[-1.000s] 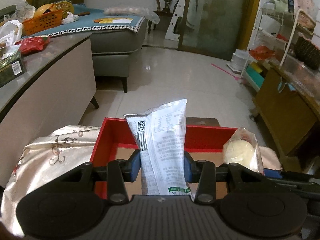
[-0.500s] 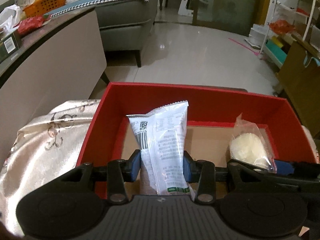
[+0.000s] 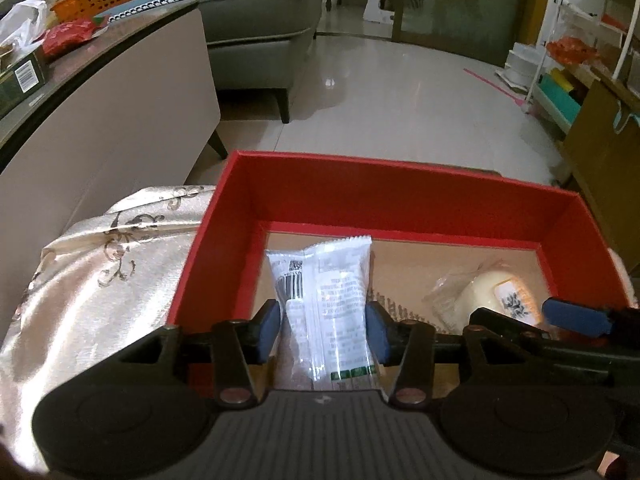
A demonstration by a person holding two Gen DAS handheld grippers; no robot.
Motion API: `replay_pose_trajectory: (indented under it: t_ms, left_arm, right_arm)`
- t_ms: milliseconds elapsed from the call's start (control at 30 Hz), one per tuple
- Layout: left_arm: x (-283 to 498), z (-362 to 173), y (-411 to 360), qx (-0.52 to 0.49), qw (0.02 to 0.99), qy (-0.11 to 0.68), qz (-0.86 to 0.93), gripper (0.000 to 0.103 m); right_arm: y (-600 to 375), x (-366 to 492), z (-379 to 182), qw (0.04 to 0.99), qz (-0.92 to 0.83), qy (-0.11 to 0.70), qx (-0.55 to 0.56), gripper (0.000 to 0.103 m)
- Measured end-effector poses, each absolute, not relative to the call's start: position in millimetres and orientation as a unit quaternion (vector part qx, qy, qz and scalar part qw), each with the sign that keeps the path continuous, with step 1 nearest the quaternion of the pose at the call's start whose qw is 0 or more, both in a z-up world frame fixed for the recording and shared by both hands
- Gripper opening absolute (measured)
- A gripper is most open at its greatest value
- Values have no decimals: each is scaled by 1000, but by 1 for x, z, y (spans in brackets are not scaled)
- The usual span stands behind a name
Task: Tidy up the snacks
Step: 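Lower and release the white packet with left tool while right tool releases the bun, then withdraw both open tools from the red box back over the snack pile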
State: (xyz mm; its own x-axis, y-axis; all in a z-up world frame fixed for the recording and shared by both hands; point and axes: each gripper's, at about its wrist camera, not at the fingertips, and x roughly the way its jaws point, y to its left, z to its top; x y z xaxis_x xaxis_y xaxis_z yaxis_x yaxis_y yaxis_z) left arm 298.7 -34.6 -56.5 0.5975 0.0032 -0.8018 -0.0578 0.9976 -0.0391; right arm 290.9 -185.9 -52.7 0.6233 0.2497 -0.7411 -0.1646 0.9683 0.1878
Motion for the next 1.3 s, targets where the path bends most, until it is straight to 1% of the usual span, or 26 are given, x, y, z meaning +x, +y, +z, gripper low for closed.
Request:
replay_pose_trajectory:
  t_ms: [33, 67, 100, 167, 533, 700, 867, 1067, 1300]
  left_arm:
    - [298, -54, -33, -33, 894, 446, 17, 44]
    - [300, -52, -31, -33, 895, 444, 20, 49]
    - [299, -50, -30, -32, 897, 439, 23, 51]
    - [296, -46, -28, -32, 900, 434, 23, 52]
    - [272, -22, -14, -65, 901, 428, 14, 55]
    - [254, -5, -6, -69, 908, 414, 9, 60]
    - [236, 7, 8, -78, 909, 409, 2, 60]
    - [199, 20, 26, -69, 915, 397, -15, 62]
    - [151, 14, 48, -46, 910, 412, -27, 64]
  right_arm:
    - [-187, 291, -53, 900, 116, 418, 54, 76]
    - [-188, 290, -50, 901, 116, 415, 56, 77]
    - [-188, 288, -48, 902, 115, 411, 56, 77]
    - [-189, 285, -42, 905, 115, 405, 56, 81]
    - [-185, 268, -11, 913, 122, 384, 58, 81]
    - [-178, 254, 1, 915, 129, 380, 48, 81]
    - [-172, 239, 11, 914, 135, 379, 50, 81]
    - [-163, 210, 20, 913, 149, 375, 55, 83]
    - [-146, 178, 17, 904, 167, 392, 37, 83]
